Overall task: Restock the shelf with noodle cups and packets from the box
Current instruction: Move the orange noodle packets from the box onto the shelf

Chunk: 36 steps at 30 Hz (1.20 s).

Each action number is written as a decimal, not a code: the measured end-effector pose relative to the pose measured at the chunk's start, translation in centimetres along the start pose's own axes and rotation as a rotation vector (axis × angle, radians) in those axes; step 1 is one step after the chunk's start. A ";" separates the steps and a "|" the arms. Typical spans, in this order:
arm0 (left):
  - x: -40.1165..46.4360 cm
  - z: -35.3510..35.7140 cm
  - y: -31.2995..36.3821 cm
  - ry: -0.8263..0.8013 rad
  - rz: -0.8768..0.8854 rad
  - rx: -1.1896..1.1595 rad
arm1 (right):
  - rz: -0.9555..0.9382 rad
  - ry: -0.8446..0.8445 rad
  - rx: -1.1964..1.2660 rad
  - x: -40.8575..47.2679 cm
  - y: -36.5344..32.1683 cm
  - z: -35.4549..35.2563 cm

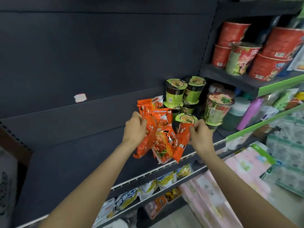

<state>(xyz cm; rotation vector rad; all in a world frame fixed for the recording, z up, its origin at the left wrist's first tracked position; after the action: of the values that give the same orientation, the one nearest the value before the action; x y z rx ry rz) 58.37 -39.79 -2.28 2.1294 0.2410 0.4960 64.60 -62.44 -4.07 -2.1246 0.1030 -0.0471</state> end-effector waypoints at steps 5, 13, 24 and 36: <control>-1.8 0.2 0.3 0.099 -0.075 -0.072 | 0.008 -0.066 -0.014 1.0 0.0 0.8; -4.1 -0.4 -0.4 0.187 -0.153 -0.139 | 0.000 -0.249 -0.015 1.6 -0.3 3.4; -4.8 -0.5 -1.8 0.175 -0.177 -0.127 | -0.291 -0.356 -0.176 2.2 0.7 7.5; -4.0 -0.3 -3.3 0.155 -0.153 -0.201 | -0.567 -0.309 -0.841 1.8 2.3 10.8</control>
<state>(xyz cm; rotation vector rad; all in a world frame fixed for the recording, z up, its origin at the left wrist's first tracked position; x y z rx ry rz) 54.69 -39.07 -5.88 1.8635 0.4208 0.5711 67.04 -54.66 -11.79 -2.8952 -0.7928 -0.0074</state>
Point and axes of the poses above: each hand's wrist, its own x-axis towards the middle knuckle, its own z-axis out of the palm, y = z × x, the point moved 7 cm from there along x, towards the middle knuckle, and after that the axes turned 12 degrees about z, right-handed, at the moved point
